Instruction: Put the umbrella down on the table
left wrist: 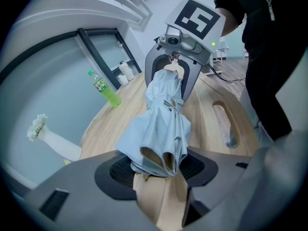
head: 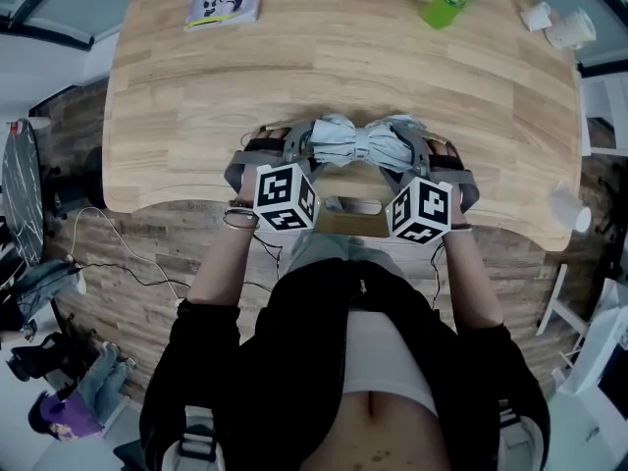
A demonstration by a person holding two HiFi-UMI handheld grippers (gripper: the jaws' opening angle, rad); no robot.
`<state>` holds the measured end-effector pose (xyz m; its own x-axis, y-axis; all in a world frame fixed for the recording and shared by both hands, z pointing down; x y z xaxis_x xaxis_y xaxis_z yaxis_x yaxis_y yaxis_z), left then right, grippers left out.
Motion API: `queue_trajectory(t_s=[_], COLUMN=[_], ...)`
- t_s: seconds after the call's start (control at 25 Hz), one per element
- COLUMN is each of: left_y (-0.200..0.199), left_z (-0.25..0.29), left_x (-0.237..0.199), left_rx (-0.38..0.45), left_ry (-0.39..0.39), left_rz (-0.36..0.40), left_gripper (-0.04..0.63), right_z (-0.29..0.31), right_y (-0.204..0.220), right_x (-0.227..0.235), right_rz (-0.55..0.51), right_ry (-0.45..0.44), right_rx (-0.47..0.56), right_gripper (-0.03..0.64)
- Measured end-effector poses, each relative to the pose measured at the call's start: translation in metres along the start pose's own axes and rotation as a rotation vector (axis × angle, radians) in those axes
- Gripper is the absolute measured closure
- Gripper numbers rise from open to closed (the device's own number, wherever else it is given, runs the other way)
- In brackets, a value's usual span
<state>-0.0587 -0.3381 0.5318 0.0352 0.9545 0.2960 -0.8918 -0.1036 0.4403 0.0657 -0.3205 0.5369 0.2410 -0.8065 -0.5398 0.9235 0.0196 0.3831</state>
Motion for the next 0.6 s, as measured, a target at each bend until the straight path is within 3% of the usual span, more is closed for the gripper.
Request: queue_trajectory(t_s=[0.6], left_y=[0.0048], left_z=[0.0097], left_x=[0.0008], left_rx=[0.008], left_ry=[0.023], left_rz=[-0.031], left_gripper=[0.339], right_z=[0.0065], right_y=[0.002], right_x=[-0.0017], right_rz=[-0.012], right_ry=[-0.031], right_rx=[-0.024], right_gripper=[0.298])
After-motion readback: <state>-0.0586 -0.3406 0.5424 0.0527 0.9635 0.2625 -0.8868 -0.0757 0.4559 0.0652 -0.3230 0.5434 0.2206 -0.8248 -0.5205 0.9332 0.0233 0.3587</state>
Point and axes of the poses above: the fingertips, and each gripper's own axes: z forward along the fingers, x to its right, y out of its underside, the point moved 4 cm from there along -z, backward along the fingers, and after that the axes turned 7 degrees about y, right-handed, at the moved point
